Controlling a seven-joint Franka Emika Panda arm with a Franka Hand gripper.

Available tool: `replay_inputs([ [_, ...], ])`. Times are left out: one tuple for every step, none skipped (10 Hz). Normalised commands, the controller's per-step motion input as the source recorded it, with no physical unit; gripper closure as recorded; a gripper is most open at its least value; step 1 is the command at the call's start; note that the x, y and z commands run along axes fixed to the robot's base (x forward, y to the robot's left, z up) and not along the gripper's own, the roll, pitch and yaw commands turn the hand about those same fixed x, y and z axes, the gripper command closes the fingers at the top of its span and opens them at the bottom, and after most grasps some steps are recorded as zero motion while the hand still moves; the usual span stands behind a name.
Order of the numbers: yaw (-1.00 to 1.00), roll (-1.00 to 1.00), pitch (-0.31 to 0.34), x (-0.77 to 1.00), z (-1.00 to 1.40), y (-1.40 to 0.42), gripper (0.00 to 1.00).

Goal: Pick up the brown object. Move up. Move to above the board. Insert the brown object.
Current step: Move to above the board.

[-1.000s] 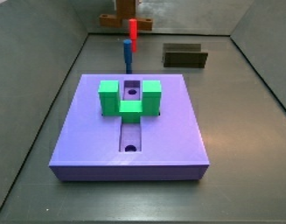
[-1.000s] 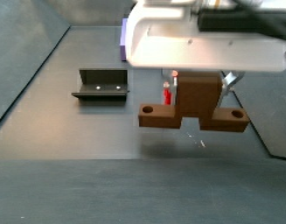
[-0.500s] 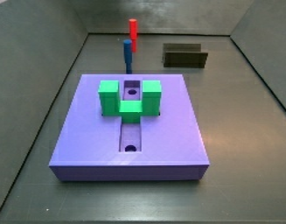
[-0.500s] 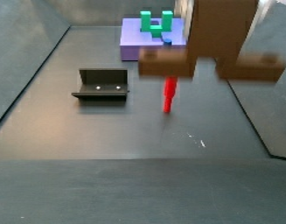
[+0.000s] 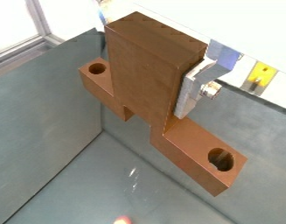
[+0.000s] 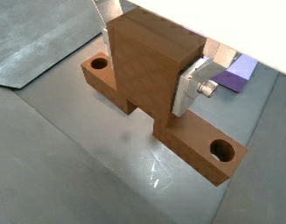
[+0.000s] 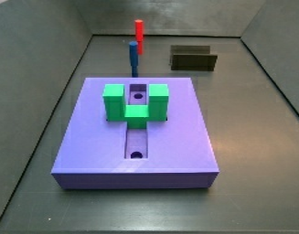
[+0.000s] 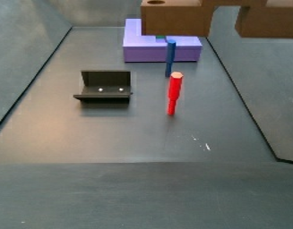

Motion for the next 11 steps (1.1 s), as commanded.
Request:
replay_inputs([
  [0.39,-0.05,0.146,0.14,0.13,-1.4,1.0],
  [0.25,0.0,0.069,0.14,0.13,-1.4,1.0],
  [0.14,-0.02,0.013,0.14,0.13,-1.4,1.0],
  [0.06,0.0,0.014,0.13,0.13,-1.4,1.0],
  [0.05,0.0,0.016,0.13,0.13,-1.4,1.0],
  [0.02,-0.01,0.017,0.13,0.14,-1.4,1.0],
  [0.02,-0.01,0.022,0.13,0.15,-1.4,1.0],
  [0.02,0.0,0.046,0.14,0.15,-1.4,1.0],
  [0.01,-0.02,0.065,0.15,0.16,-1.4,1.0],
  [0.01,-0.01,0.103,0.17,0.16,-1.4,1.0],
  [0.01,0.0,0.13,0.2,0.17,-1.4,1.0],
])
